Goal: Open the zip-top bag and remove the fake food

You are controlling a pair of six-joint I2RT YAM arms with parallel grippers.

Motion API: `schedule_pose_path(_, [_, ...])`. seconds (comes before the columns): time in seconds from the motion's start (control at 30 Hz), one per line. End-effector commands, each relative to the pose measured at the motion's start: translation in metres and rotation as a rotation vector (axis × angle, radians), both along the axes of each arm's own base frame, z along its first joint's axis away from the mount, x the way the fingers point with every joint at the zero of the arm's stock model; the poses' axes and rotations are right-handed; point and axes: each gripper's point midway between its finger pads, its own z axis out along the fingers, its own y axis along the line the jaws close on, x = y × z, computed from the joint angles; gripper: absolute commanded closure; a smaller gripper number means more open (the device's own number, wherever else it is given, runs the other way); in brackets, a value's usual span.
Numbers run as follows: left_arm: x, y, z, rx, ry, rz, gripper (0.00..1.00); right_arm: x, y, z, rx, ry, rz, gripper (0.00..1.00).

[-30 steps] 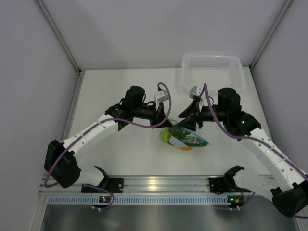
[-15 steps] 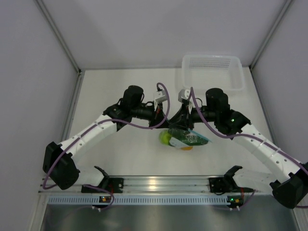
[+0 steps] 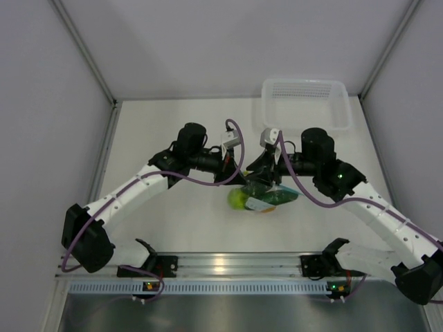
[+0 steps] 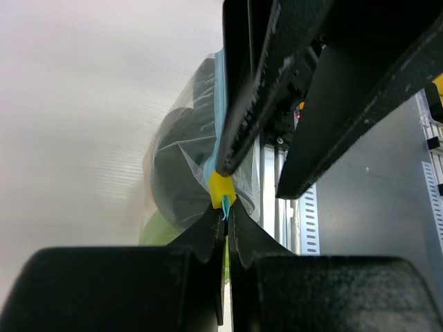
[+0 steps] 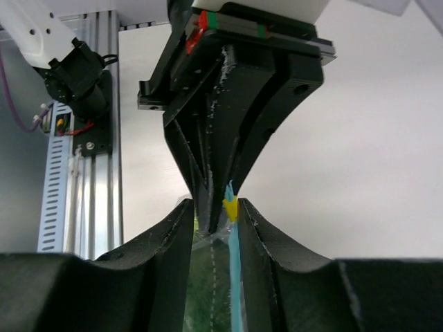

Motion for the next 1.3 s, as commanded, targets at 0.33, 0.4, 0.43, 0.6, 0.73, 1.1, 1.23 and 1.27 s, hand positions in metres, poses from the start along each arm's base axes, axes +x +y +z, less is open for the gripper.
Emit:
schedule_pose_path(0.33, [-0.017,-0.001,0.031,-0.089,-0.07,-0.089,1.0,0.013,0.002,0.021,0.033,-0.149,-0.022,0.66])
schedule_pose_path(0.4, [-0.016,-0.001,0.031,-0.088,-0.072,-0.087,1.0,0.012,0.003,0.017,0.031,-0.137,-0.011,0.66])
schedule_pose_path(0.43, [-0.016,0.0,0.032,-0.088,-0.075,-0.084,1.0,0.009,0.004,0.018,0.036,-0.136,0.005,0.66])
schedule_pose_path(0.6, [-0.016,-0.001,0.03,-0.086,-0.068,-0.086,1.0,0.006,0.007,0.015,0.038,-0.12,0.029,0.66])
schedule_pose_path(0.73, [-0.017,0.0,0.032,-0.091,-0.076,-0.086,1.0,0.003,0.008,0.015,0.043,-0.113,0.049,0.67])
schedule_pose_path(1.1, [-0.018,0.0,0.036,-0.097,-0.081,-0.089,1.0,0.0,0.007,0.005,0.031,-0.087,0.058,0.73])
schedule_pose_path(1.23, [-0.018,0.001,0.037,-0.099,-0.085,-0.088,1.0,0.001,0.007,0.002,0.02,-0.083,0.052,0.82])
schedule_pose_path(1.27, [-0.018,0.001,0.037,-0.099,-0.087,-0.085,1.0,0.002,0.007,0.001,0.019,-0.082,0.049,0.85])
